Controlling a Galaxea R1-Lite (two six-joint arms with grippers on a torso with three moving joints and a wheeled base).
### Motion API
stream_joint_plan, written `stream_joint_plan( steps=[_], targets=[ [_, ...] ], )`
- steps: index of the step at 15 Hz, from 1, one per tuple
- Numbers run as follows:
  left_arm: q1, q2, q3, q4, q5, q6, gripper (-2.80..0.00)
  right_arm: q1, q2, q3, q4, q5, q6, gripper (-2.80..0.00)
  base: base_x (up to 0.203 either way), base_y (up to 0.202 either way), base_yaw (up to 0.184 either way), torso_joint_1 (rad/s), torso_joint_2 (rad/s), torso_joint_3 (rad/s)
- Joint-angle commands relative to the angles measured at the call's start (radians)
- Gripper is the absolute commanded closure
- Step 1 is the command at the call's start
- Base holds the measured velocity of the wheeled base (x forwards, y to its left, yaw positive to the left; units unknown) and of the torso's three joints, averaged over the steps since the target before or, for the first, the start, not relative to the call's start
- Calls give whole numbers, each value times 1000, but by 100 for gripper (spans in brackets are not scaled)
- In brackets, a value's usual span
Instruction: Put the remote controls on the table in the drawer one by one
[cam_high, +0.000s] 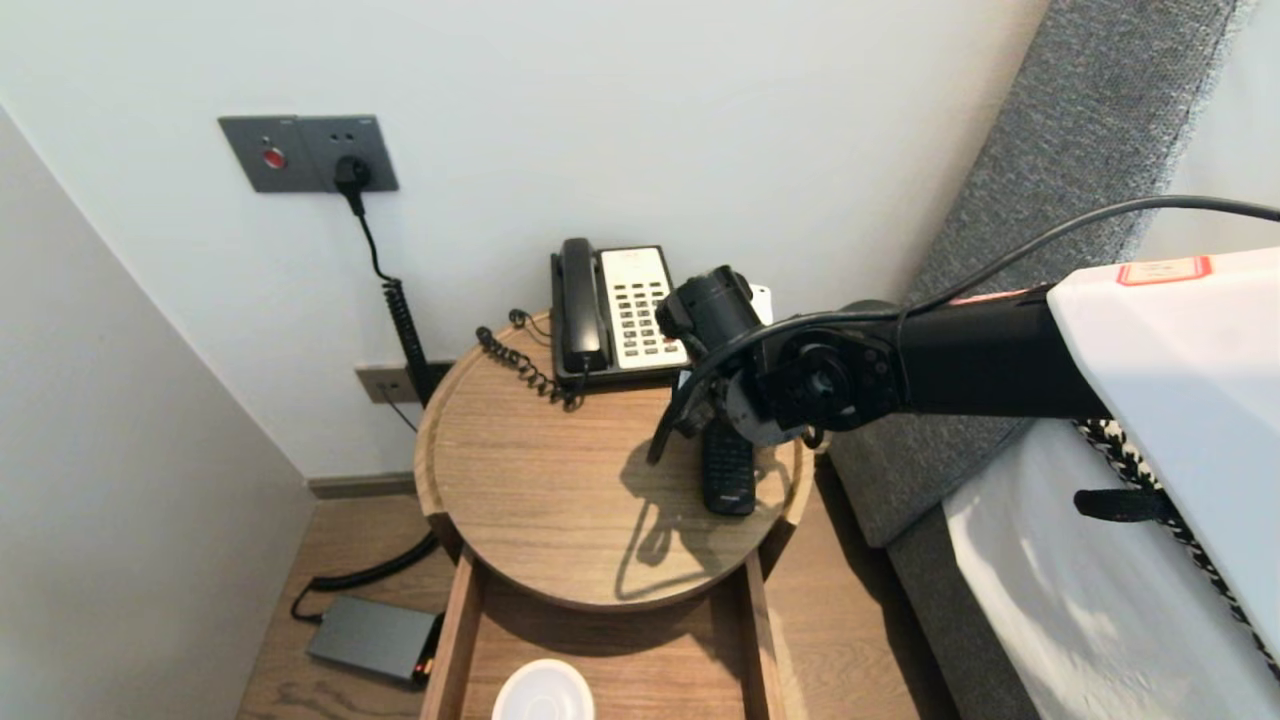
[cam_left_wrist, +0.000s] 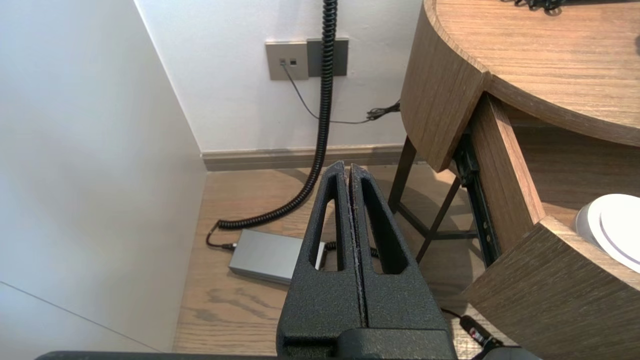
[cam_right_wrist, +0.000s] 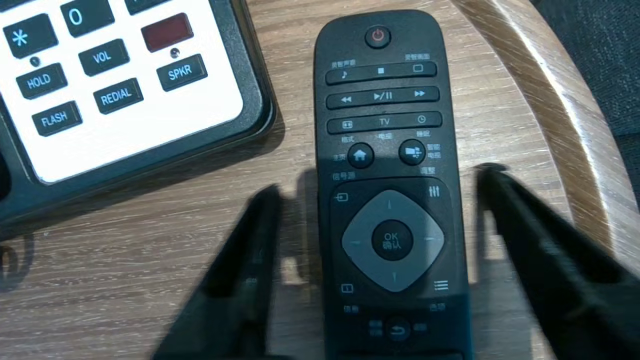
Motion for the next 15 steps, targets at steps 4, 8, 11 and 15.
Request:
stream_joint_plan(
  steps=[4, 8, 11, 15],
  targets=[
    [0, -2, 12, -1, 1, 0, 0, 11, 1, 11, 8, -1, -11, 0, 0, 0, 0, 0, 0, 0],
    [0, -2, 12, -1, 1, 0, 0, 18, -12, 26, 10, -1, -11, 0, 0, 0, 0, 0, 0, 0],
    [0, -2, 12, -1, 1, 0, 0, 16, -60, 27, 10, 2, -33, 0, 0, 0, 0, 0, 0, 0],
    [0, -2, 12, -1, 0, 0, 0, 5, -119, 25, 11, 10, -65, 0, 0, 0, 0, 0, 0, 0]
  ],
)
